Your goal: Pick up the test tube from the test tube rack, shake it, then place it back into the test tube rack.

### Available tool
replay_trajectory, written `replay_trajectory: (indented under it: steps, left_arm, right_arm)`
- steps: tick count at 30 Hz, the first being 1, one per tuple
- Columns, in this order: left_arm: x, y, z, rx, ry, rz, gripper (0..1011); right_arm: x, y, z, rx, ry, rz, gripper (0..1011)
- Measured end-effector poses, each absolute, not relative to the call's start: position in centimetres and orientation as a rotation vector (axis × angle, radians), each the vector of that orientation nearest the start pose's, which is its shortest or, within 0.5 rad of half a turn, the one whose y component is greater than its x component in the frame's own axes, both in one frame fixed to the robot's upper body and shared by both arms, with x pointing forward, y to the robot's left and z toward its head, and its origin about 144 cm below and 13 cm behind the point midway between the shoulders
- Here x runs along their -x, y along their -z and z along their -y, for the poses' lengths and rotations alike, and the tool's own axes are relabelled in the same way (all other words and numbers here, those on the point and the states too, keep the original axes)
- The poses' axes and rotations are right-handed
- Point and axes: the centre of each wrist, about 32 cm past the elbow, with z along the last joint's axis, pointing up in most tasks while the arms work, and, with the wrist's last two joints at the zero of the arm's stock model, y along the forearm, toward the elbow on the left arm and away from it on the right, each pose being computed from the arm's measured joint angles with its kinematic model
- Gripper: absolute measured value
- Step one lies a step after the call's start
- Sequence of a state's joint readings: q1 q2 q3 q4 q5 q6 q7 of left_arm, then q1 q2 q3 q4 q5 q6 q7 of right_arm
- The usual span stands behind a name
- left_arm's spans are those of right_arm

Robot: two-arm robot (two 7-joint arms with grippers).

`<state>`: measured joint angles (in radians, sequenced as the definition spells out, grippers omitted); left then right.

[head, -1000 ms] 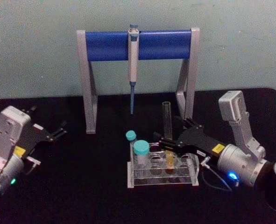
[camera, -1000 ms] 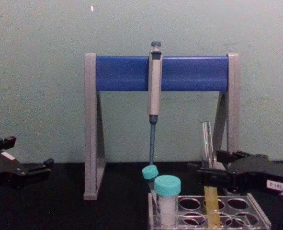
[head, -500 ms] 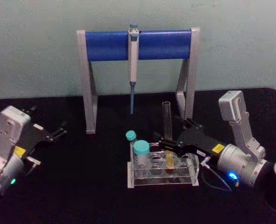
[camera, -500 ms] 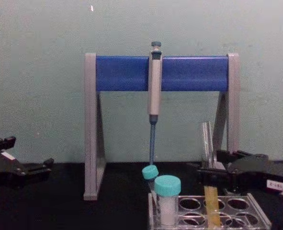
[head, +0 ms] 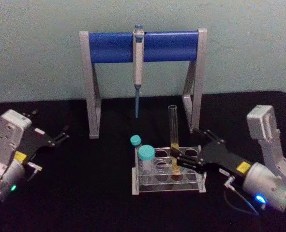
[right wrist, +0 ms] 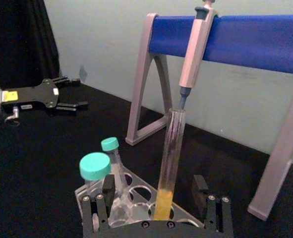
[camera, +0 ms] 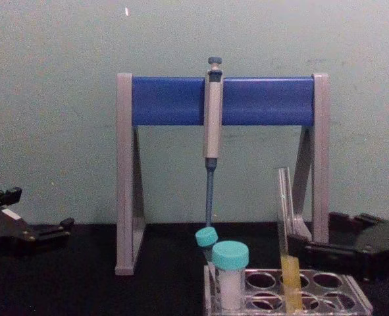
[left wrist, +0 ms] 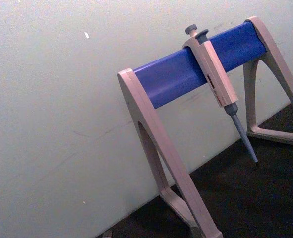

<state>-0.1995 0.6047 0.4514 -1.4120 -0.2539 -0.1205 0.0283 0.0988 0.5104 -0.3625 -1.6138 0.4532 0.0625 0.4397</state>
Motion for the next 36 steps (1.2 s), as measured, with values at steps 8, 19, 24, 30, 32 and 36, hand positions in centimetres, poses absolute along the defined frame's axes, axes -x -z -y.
replay_trajectory:
  steps: [8, 19, 24, 30, 32, 36]
  left_arm:
    - [-48.9, -114.0, -31.0, -0.304, -1.248, 0.285, 1010]
    - [-48.9, -114.0, -31.0, -0.304, -1.248, 0.285, 1010]
    - [-48.9, -114.0, -31.0, -0.304, -1.248, 0.285, 1010]
    - [-48.9, -114.0, -31.0, -0.305, -1.248, 0.285, 1010]
    - [-48.9, -114.0, -31.0, -0.305, -1.248, 0.285, 1010]
    - [-48.9, -114.0, -31.0, -0.304, -1.248, 0.285, 1010]
  right_arm:
    - [-44.0, -117.1, 27.7, 0.095, 0.865, 0.003, 1000]
    - [-42.5, -115.4, 28.3, 0.079, 1.124, 0.105, 1000]
    - [-42.4, -113.9, 28.3, 0.075, 1.197, 0.107, 1000]
    - [-42.6, -112.0, 28.2, 0.091, 1.239, 0.069, 1000]
    - [-42.7, -111.4, 28.2, 0.099, 1.249, 0.052, 1000]
    - [-42.9, -110.6, 28.1, 0.109, 1.253, 0.023, 1000]
